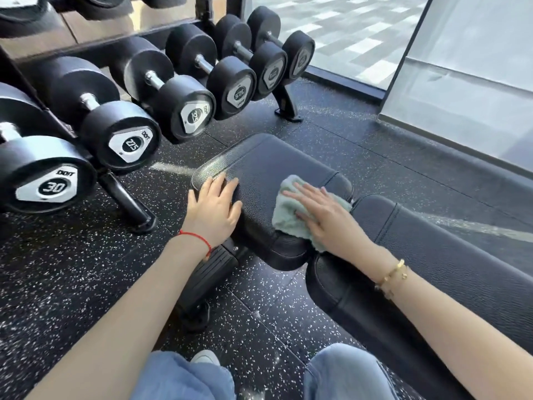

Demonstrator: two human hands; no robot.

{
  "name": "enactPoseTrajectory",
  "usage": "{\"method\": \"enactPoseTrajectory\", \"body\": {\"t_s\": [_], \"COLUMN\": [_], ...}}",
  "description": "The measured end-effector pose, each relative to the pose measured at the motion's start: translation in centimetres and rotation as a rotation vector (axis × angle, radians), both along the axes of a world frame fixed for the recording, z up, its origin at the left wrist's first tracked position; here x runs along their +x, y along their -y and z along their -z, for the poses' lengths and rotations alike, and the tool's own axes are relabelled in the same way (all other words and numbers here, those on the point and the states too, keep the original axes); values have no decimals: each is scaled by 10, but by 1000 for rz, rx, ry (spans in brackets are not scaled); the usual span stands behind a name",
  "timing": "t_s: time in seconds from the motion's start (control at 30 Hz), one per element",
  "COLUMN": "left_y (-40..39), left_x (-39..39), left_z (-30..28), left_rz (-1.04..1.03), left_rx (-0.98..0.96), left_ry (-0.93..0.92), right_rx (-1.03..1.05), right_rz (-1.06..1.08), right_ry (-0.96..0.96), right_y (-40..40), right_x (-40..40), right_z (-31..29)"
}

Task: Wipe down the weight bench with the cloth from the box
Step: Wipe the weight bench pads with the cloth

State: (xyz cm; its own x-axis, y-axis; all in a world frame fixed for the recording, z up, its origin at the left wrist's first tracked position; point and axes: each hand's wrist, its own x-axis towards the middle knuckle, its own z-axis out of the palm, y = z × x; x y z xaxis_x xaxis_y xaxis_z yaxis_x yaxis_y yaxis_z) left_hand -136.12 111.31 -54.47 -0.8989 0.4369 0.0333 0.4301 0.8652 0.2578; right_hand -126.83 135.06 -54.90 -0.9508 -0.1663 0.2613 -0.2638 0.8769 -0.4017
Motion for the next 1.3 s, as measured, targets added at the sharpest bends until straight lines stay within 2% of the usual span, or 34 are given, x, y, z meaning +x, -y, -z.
{"method": "enactPoseTrajectory", "body": {"t_s": [0.1,0.17,0.2,0.27,0.37,0.47,0.6,0.77,0.83,0.9,1.07,1.2,1.3], "left_y": [8,13,15,19,22,23,24,27,27,28,28,27,29], "left_x": [0,-1,-2,-6,-11,-15,-16,-14,-14,-18,-21,-21,-23], "left_z": [0,0,0,-2,-1,-1,0,0,0,-1,-1,2,2], "left_rz": [1,-12,-27,-55,-75,-86,-78,-77,-88,-106,-81,-47,-52], "left_rx": [-30,-32,-25,-6,26,55,45,40,57,87,131,145,131], "left_ry": [-3,4,8,21,32,45,56,65,62,46,63,51,40], "right_rx": [-1,22,33,49,68,63,26,75,84,91,53,49,84], "right_rz": [257,353,340,184,-90,-187,-33,208,175,47,-235,-187,-23], "right_ry": [48,46,26,14,12,7,18,25,20,16,-41,-6,7], "right_y": [-23,-15,-2,30,61,49,9,9,37,67,73,33,15], "right_x": [-60,-93,-102,-102,-59,-14,-12,-124,-154,-155,-78,-69,-123], "right_z": [-8,-10,-9,-5,-1,1,0,-8,-7,-5,2,2,-2]}}
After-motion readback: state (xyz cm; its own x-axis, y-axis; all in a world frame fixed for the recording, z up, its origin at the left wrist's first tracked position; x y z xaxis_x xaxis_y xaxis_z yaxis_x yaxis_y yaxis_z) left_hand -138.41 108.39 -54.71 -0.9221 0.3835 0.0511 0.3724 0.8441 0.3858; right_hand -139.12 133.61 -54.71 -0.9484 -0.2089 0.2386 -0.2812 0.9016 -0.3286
